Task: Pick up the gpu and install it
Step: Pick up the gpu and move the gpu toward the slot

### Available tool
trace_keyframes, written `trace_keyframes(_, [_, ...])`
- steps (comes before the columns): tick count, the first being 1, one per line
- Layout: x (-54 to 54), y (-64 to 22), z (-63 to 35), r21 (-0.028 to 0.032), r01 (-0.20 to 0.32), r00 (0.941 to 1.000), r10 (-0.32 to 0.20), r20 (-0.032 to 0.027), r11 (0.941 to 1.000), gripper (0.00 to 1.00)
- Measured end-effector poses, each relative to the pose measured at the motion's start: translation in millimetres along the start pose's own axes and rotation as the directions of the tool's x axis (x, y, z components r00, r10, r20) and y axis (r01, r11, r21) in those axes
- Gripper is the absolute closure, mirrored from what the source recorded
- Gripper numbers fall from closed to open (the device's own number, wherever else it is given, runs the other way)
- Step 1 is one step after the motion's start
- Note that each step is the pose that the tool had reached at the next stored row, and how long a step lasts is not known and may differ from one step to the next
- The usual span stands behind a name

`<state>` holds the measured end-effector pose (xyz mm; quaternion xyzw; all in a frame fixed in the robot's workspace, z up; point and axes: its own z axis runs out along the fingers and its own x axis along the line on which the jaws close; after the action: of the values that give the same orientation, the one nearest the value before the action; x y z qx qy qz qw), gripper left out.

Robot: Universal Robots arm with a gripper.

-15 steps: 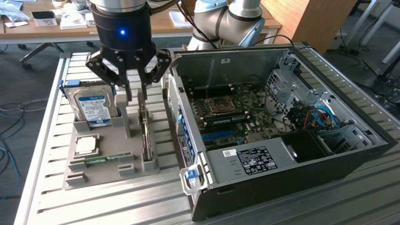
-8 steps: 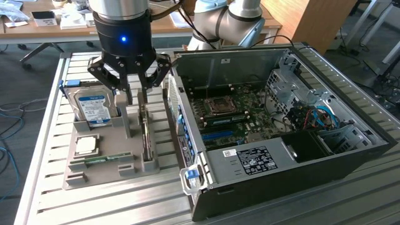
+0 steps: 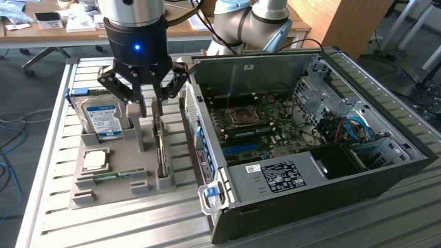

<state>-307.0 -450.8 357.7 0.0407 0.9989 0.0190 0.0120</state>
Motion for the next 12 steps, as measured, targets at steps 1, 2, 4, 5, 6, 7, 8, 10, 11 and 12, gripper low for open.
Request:
trace_keyframes(1, [0.0, 0.0, 0.0, -0.0001, 0.0, 1.0, 0.0, 0.0, 1.0, 0.64])
trace_keyframes(2, [0.0, 0.0, 0.0, -0.0001, 0.0, 1.0, 0.0, 0.0, 1.0, 0.64])
trace_keyframes(4, [0.0, 0.0, 0.4, -0.0002, 0.0, 1.0, 0.0, 0.0002, 1.0, 0.64])
trace_keyframes(5, [0.0, 0.0, 1.1, -0.0004, 0.0, 1.0, 0.0, 0.0004, 1.0, 0.64])
trace_keyframes(6, [0.1, -0.1, 2.1, -0.0003, 0.0, 1.0, 0.0, 0.0003, 1.0, 0.64])
trace_keyframes(7, [0.1, -0.1, 3.3, -0.0002, 0.0, 1.0, 0.0, 0.0002, 1.0, 0.64])
trace_keyframes(8, [0.1, -0.2, 4.9, -0.0002, 0.0, 1.0, 0.0, 0.0001, 1.0, 0.64])
trace_keyframes(10, [0.2, -0.3, 8.2, -0.0002, 0.0, 1.0, 0.0, 0.0001, 1.0, 0.64])
trace_keyframes(11, [0.2, -0.4, 9.7, -0.0001, 0.0, 1.0, 0.0, 0.0001, 1.0, 0.64])
trace_keyframes(12, [0.2, -0.4, 11.2, -0.0001, 0.0, 1.0, 0.0, 0.0001, 1.0, 0.64])
